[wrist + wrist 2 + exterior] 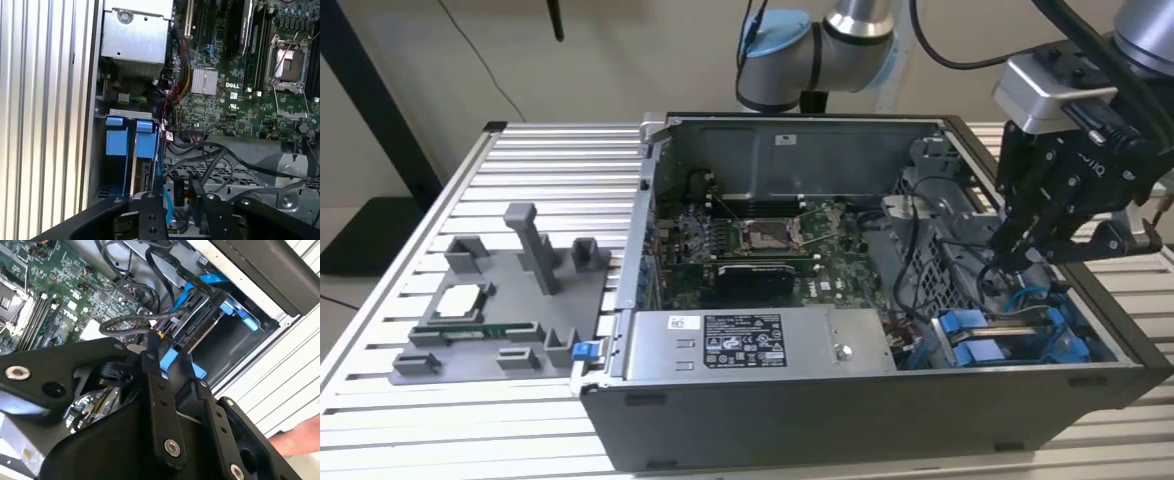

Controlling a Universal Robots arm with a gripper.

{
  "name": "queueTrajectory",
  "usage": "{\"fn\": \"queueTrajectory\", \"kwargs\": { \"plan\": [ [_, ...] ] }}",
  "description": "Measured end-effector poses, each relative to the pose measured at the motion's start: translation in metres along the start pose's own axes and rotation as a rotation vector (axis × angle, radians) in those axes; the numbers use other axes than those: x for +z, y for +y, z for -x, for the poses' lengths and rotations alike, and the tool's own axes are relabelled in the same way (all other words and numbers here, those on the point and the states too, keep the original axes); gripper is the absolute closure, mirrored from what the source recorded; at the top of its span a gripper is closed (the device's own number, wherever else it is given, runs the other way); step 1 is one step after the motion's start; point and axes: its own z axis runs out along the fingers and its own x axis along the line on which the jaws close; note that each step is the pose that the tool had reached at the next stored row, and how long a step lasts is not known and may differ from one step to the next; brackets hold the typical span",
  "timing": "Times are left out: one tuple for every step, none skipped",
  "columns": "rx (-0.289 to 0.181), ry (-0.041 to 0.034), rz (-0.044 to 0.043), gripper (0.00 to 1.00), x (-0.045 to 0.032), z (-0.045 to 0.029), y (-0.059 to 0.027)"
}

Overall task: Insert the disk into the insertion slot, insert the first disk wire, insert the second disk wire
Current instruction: 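Insert the first disk wire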

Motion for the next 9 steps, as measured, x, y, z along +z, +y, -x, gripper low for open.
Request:
{"fn": "queueTrajectory", "kwargs": {
  "plan": [
    [-0.003,-0.0042,-0.0041,0.00,0.0000,0.0000,0.0000],
    [-0.006,-0.0081,-0.0075,0.00,0.0000,0.0000,0.0000],
    [-0.009,-0.0116,-0.0104,0.00,0.0000,0.0000,0.0000],
    [-0.010,-0.0155,-0.0132,0.00,0.0000,0.0000,0.0001],
    [-0.012,-0.0196,-0.0160,0.00,0.0001,0.0000,0.0002],
    [-0.013,-0.0228,-0.0185,0.00,0.0001,0.0000,0.0003],
    [-0.015,-0.0249,-0.0203,0.00,0.0000,0.0001,0.0004],
    [-0.016,-0.0272,-0.0220,0.00,0.0002,0.0001,0.0006],
    [-0.017,-0.0293,-0.0234,0.00,0.0005,0.0000,0.0008]
  ]
}}
